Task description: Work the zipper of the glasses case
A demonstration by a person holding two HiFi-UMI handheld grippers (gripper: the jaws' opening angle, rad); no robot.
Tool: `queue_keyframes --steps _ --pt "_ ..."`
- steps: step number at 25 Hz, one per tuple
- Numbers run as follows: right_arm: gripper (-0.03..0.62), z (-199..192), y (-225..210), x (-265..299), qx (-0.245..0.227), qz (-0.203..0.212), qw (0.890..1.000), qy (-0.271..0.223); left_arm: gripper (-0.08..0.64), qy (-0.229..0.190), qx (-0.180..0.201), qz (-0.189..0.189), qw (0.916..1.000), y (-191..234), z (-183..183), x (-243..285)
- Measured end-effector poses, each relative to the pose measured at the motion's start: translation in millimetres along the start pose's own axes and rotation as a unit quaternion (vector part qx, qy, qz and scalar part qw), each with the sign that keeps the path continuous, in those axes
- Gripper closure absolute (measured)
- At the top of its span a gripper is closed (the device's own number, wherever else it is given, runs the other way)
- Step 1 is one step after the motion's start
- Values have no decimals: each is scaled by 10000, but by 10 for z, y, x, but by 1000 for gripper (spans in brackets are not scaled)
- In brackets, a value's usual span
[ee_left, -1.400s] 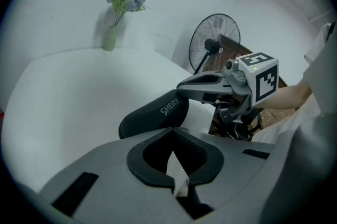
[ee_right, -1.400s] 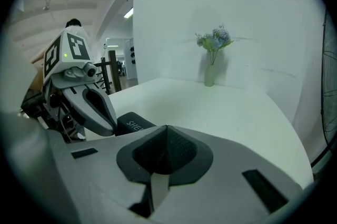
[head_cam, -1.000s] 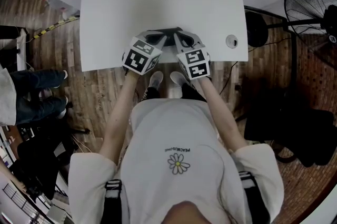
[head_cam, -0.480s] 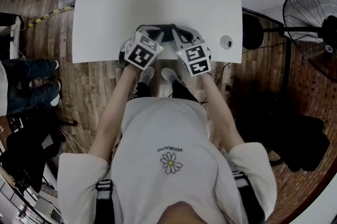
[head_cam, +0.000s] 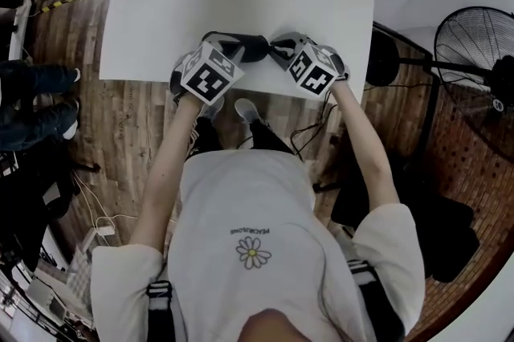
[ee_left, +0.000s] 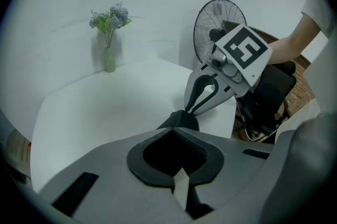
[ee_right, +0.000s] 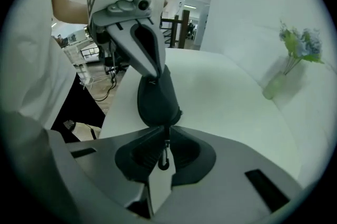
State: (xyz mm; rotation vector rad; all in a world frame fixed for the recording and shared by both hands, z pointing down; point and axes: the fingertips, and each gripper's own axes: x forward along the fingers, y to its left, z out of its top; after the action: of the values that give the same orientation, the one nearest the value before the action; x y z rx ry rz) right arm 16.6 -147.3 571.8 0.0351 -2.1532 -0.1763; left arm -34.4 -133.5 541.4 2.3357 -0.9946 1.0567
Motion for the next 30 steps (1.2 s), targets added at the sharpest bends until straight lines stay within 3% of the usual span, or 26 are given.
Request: queue_keyframes --steps 6,12,16,20,22,26,30 --pt "580 257 450 95 -207 304 9991 -223 545 360 386 318 9981 114 -192 -140" --pt "578 651 985 257 -118 697 9947 -752 546 220 99 611 9978 242 -420 -344" --pt "578 718 996 262 -96 911 9924 -825 546 111 83 533 9985 295 -469 -393" --pt "564 589 733 192 -231 888 9935 -670 546 173 136 508 9985 300 -469 -357" --pt "458 502 609 230 -592 1008 9923 -401 546 194 117 483 9986 312 -458 -337" --pt "457 473 551 335 -1613 1371 9773 -33 545 166 -9 450 9988 273 -423 -303" --pt "457 494 654 422 -2484 1808 9512 286 545 153 -131 407 9990 288 -397 -313"
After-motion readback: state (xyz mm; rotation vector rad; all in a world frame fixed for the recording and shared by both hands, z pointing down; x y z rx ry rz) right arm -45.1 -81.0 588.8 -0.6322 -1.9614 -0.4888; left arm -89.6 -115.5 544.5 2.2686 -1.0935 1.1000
